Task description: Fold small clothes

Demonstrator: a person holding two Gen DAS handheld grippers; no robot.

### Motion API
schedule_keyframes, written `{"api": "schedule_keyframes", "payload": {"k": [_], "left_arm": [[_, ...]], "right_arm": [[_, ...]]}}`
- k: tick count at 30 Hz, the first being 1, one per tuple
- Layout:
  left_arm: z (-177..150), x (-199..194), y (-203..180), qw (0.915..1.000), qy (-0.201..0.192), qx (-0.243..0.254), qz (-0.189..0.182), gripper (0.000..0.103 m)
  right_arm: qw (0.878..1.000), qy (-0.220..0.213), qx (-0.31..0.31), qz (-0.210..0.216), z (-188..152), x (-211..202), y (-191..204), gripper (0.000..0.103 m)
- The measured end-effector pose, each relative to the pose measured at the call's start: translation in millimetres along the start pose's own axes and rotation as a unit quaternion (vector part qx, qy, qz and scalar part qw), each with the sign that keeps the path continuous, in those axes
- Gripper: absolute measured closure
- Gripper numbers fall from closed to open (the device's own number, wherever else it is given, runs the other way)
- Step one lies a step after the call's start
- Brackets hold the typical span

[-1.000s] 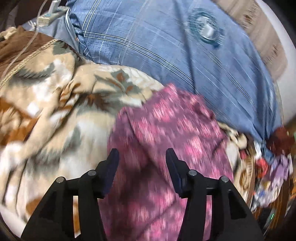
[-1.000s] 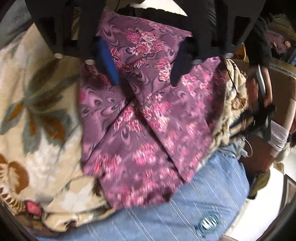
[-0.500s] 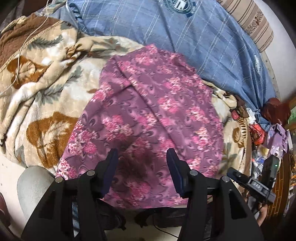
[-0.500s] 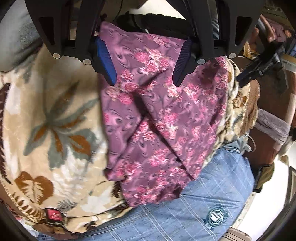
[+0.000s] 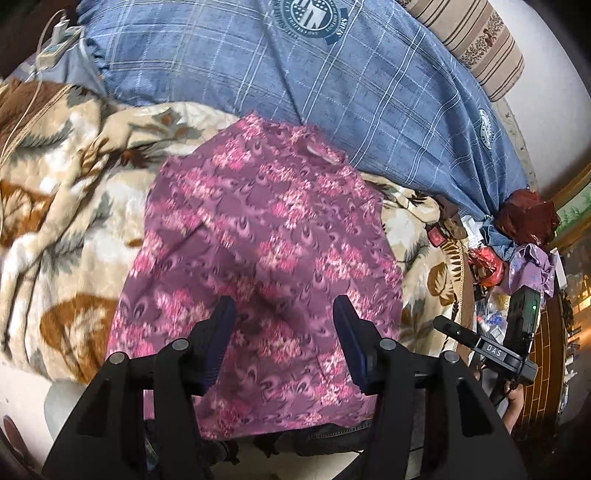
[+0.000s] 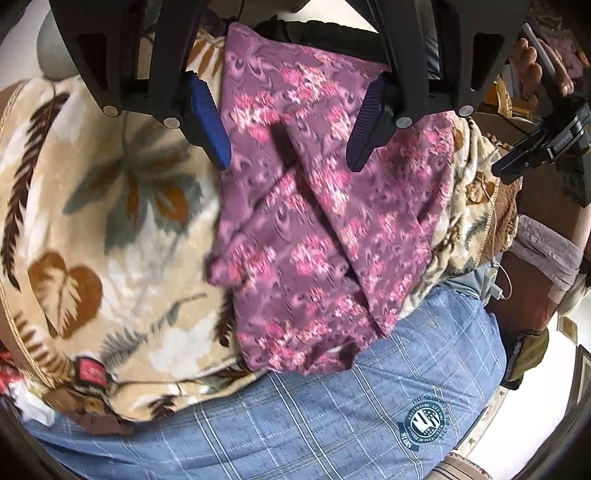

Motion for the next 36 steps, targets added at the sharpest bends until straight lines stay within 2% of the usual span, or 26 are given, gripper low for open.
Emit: {"api": "schedule_keyframes", "payload": {"k": [8, 11, 15, 23, 27, 34, 36], "left_arm": [[80.7, 15.4, 5.3, 0.9992, 0.0, 0.024, 0.031, 0.05], [111.3, 28.4, 4.0, 0.9991, 0.007, 0.032, 0.025, 0.05], [147.2, 56.0, 11.8, 0.9984, 0.017, 0.033, 0.044, 0.05], [209.6, 134.6, 33.5, 0.9959, 0.062, 0.028, 0.059, 0.05], [239.0, 174.8, 41.3, 0.9952, 0.072, 0.03, 0.058, 0.05], [262.1, 235.8, 56.3, 0.9925, 0.107, 0.029, 0.051, 0.049], [265.9, 244.8, 54.7, 0.9925, 0.11, 0.035, 0.039, 0.049]], "right_arm": [[0.999, -0.003, -0.03, -0.024, 71.6, 1.4, 8.3, 0.036], [0.999, -0.002, -0.033, -0.03, 104.3, 6.8, 6.7, 0.036], [0.999, 0.001, -0.038, -0.037, 143.7, 20.6, 5.0, 0.036], [0.998, 0.02, -0.043, -0.042, 206.7, 77.3, -8.9, 0.036], [0.998, 0.031, -0.042, -0.04, 230.9, 109.0, -17.6, 0.036], [0.997, 0.05, -0.032, -0.051, 259.4, 162.7, -35.7, 0.038], [0.997, 0.054, -0.033, -0.049, 262.3, 173.3, -36.7, 0.042]]}}
Point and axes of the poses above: each gripper's, at about its wrist camera, not at the fingertips, and x roughly the way its jaws point, y to its left, z to its top, the point moved 9 cm from there along x, roughly the way its jaws point, and after that the axes turned 5 degrees about y, right-handed, at the moved point
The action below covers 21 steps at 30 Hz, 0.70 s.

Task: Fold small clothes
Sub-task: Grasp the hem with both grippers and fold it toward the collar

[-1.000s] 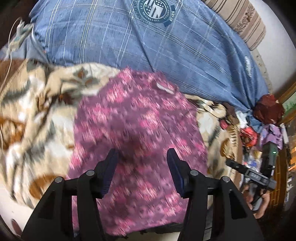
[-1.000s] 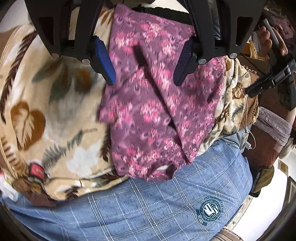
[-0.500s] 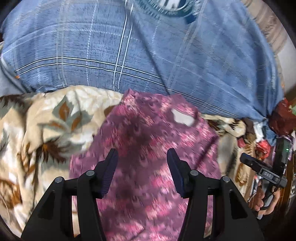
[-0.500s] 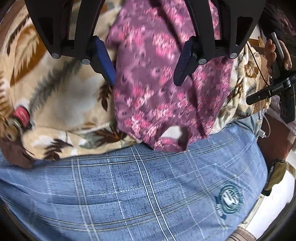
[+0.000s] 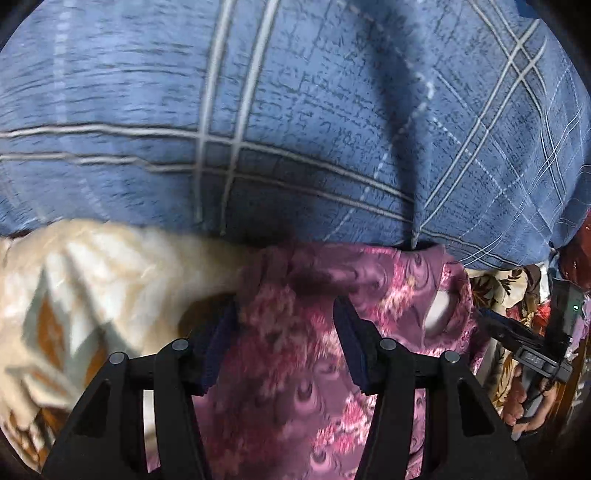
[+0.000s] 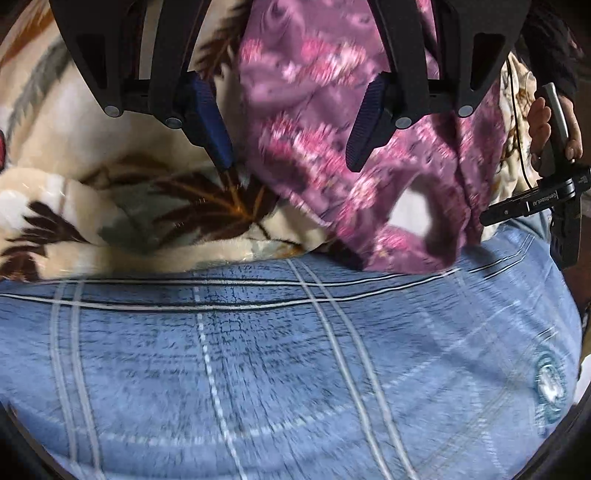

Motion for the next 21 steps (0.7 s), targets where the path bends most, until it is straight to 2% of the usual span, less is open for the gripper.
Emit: {"api": "schedule_keyframes", "payload": {"k": [3, 5, 6, 7, 9, 11, 14, 16, 19, 21], "left_arm": [[7.8, 7.6, -0.2, 1.0, -0.002, 0.003, 0.007, 0.05], [10.4, 9.4, 1.1, 0.9998, -0.007, 0.0, 0.016, 0.069], [8.8, 12.3, 2.0, 0.9998, -0.001, 0.001, 0.022, 0.095], [8.2, 13.9, 2.7, 0.9998, 0.004, 0.001, 0.022, 0.097], [5.1, 6.6, 1.4, 0.9999, -0.012, 0.004, 0.012, 0.098], [1.7, -9.0, 2.3, 0.9995, -0.03, 0.012, 0.005, 0.099], [-5.6, -40.5, 6.5, 0.9978, -0.052, 0.003, -0.04, 0.099], [-14.8, -63.5, 7.6, 0.9963, -0.069, 0.005, -0.051, 0.099], [-41.9, -103.3, 5.7, 0.993, -0.092, 0.007, -0.074, 0.099], [-73.3, -136.7, 4.5, 0.989, -0.117, 0.011, -0.09, 0.099]], "right_arm": [[1.0, 0.005, -0.006, -0.007, 2.2, 12.6, 2.4, 0.053], [1.0, 0.006, -0.007, -0.02, -0.4, 16.4, 2.6, 0.075], [1.0, 0.007, -0.008, -0.019, -1.2, 17.0, 3.8, 0.081], [1.0, 0.005, -0.009, -0.019, -2.5, 15.9, 4.7, 0.09], [1.0, 0.002, -0.011, -0.02, -4.4, 11.1, 5.9, 0.095], [1.0, -0.008, -0.011, -0.019, -5.7, -1.6, 7.9, 0.096], [0.999, -0.03, -0.01, -0.008, -9.3, -25.1, 13.7, 0.097], [0.999, -0.049, -0.014, 0.001, -16.7, -46.6, 20.4, 0.097], [0.996, -0.079, -0.028, 0.014, -37.8, -83.0, 37.3, 0.097], [0.994, -0.097, -0.043, 0.019, -61.1, -108.5, 49.9, 0.097]]}}
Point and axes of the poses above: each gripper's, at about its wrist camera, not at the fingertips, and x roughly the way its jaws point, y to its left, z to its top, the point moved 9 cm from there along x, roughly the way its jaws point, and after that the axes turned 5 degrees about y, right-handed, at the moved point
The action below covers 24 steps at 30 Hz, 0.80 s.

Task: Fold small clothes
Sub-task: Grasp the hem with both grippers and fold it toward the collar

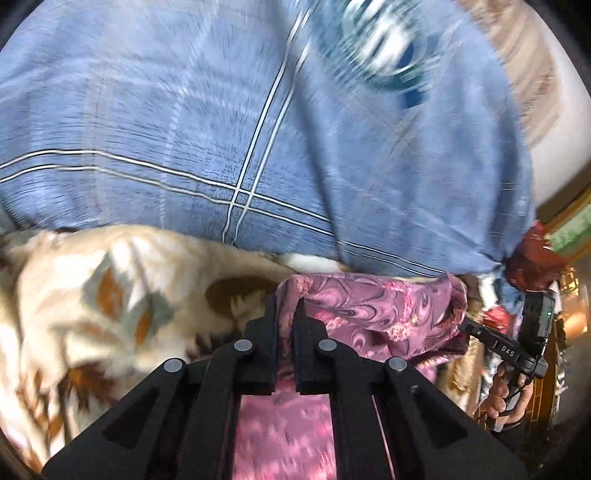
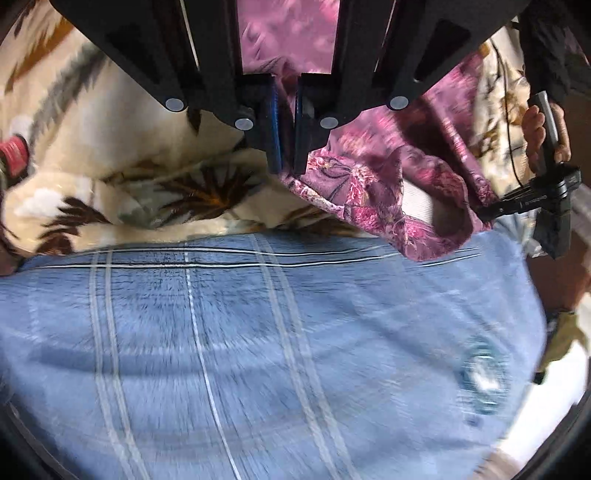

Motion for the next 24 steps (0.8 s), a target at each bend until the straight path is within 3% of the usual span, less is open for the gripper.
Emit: {"api": "schedule_keyframes", "payload": {"k": [4, 8, 12, 16, 20, 24], "left_arm": [[-47.5, -64.5, -7.4, 0.9992, -0.028, -0.001, -0.029, 0.099], [-129.4, -115.5, -9.0, 0.9987, -0.044, 0.005, -0.028, 0.099], [-207.0, -113.7, 9.2, 0.9997, -0.021, -0.005, 0.011, 0.099], [-266.6, -88.3, 36.4, 0.9982, 0.018, -0.055, 0.01, 0.099], [-291.0, -77.3, 44.9, 0.9944, 0.026, -0.102, -0.008, 0.099], [-292.4, -105.2, 19.6, 0.9967, -0.009, -0.079, -0.016, 0.099]], "right_arm": [[0.999, -0.03, -0.035, 0.008, -45.7, -58.8, 40.0, 0.098], [0.996, -0.04, -0.078, 0.012, -113.6, -98.5, 71.7, 0.098], [0.995, -0.016, -0.098, 0.009, -197.4, -89.2, 84.8, 0.098], [0.997, 0.035, -0.069, 0.004, -267.9, -43.8, 69.4, 0.098], [0.999, 0.04, -0.02, 0.022, -292.8, -32.4, 55.2, 0.098], [0.999, -0.003, -0.015, 0.037, -288.4, -69.7, 58.0, 0.098]]}}
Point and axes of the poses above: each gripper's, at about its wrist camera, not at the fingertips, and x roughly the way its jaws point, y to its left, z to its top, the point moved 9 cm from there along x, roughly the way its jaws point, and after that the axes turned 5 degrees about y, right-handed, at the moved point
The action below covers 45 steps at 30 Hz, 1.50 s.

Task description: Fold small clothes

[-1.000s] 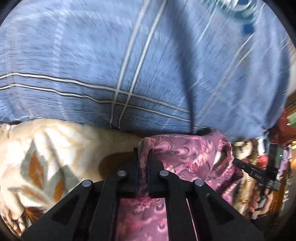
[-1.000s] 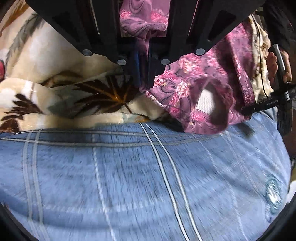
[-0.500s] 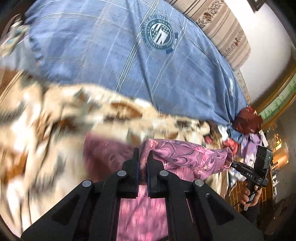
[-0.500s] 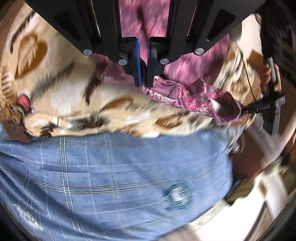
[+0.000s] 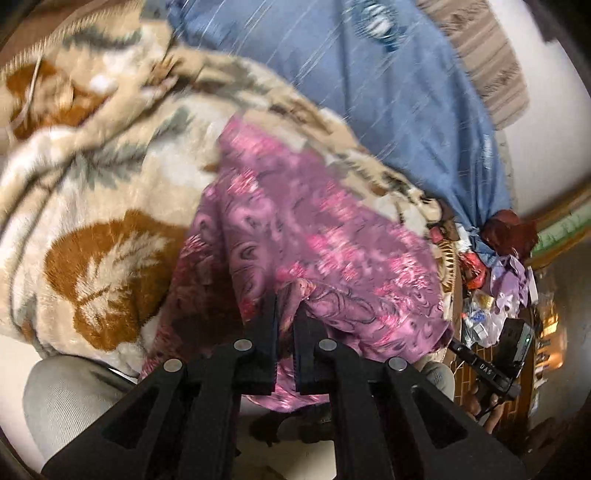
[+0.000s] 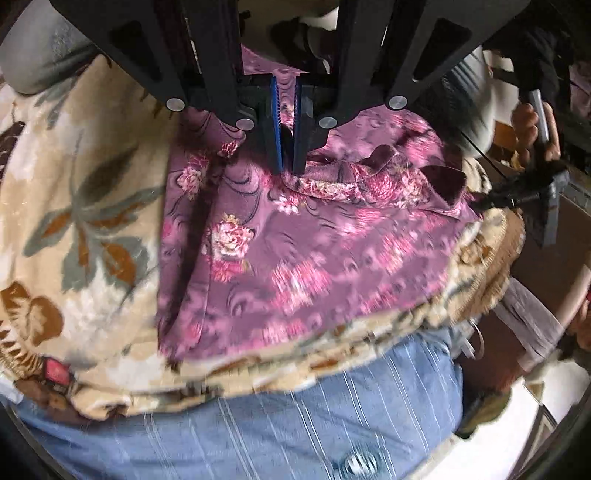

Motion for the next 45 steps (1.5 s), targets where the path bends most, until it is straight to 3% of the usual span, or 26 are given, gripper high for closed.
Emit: {"api": "schedule_keyframes", "payload": {"k": [3, 6, 8, 9, 12, 14, 17, 20, 27, 30, 31, 32, 33, 34, 35, 38, 41, 45], "left_arm": [[-8.4, 4.2, -1.3, 0.9991, 0.003, 0.016, 0.038, 0.099], [-18.1, 35.2, 29.7, 0.995, 0.024, 0.001, 0.097, 0.097], [-30.3, 42.9, 38.2, 0.9933, 0.044, -0.012, 0.106, 0.096], [-35.1, 38.5, 35.6, 0.9945, 0.037, -0.017, 0.096, 0.094], [-44.2, 17.9, 28.3, 0.9957, 0.014, -0.019, 0.089, 0.073], [-49.7, 5.8, 27.7, 0.9955, 0.002, -0.034, 0.089, 0.066], [-59.7, -4.4, 24.0, 0.9957, -0.008, -0.081, 0.045, 0.058], [-63.8, -2.0, 11.7, 0.9952, -0.007, -0.097, 0.003, 0.049], [-54.9, 36.2, 0.9, 0.9932, 0.018, -0.113, -0.02, 0.049], [-47.9, 55.7, 10.2, 0.9902, 0.022, -0.137, -0.014, 0.053], [-46.4, 58.5, 11.9, 0.9905, 0.02, -0.136, -0.011, 0.071], [-45.5, 61.3, 14.6, 0.9904, 0.018, -0.137, 0.0, 0.082], [-46.0, 62.3, 15.6, 0.9901, 0.019, -0.139, 0.001, 0.092], [-46.8, 61.5, 15.2, 0.9901, 0.018, -0.139, -0.004, 0.096], [-48.6, 58.0, 13.1, 0.9907, 0.015, -0.135, -0.007, 0.098], [-56.7, 38.9, 0.0, 0.996, -0.003, -0.089, 0.007, 0.098], [-67.7, 36.6, -0.5, 0.9977, -0.002, -0.058, 0.033, 0.098], [-83.8, 74.0, 25.0, 0.9934, 0.041, -0.082, 0.068, 0.098]], "right_arm": [[1.0, -0.004, 0.0, 0.003, -11.3, -4.6, -1.0, 0.098], [1.0, 0.029, 0.008, 0.006, -32.4, 27.9, -7.1, 0.098], [0.998, 0.051, 0.022, 0.007, -45.5, 49.4, -10.7, 0.095], [0.998, 0.056, 0.029, 0.006, -51.2, 52.1, -12.2, 0.091], [0.998, 0.041, 0.051, 0.019, -58.4, 34.2, -10.6, 0.08], [0.997, 0.02, 0.07, 0.035, -59.6, 14.7, -10.8, 0.054], [0.995, 0.01, 0.086, 0.047, -60.4, 3.7, -13.5, 0.049], [0.992, 0.018, 0.107, 0.064, -60.8, 16.5, -16.4, 0.044], [0.972, 0.04, 0.199, 0.119, -59.9, 58.0, -29.8, 0.044], [0.974, 0.05, 0.195, 0.108, -56.7, 68.2, -27.7, 0.049], [0.975, 0.056, 0.194, 0.093, -57.2, 71.9, -29.9, 0.059], [0.975, 0.063, 0.195, 0.089, -57.6, 75.0, -31.6, 0.071], [0.975, 0.063, 0.195, 0.092, -57.1, 75.4, -31.8, 0.076], [0.975, 0.06, 0.196, 0.09, -55.9, 72.7, -33.8, 0.085], [0.975, 0.055, 0.195, 0.087, -55.2, 67.1, -35.4, 0.086], [0.98, 0.034, 0.174, 0.088, -54.3, 36.4, -28.5, 0.088], [0.99, 0.019, 0.126, 0.056, -56.6, 10.7, -13.5, 0.089], [0.992, 0.05, 0.118, 0.01, -69.7, 44.9, -25.1, 0.088]]}}
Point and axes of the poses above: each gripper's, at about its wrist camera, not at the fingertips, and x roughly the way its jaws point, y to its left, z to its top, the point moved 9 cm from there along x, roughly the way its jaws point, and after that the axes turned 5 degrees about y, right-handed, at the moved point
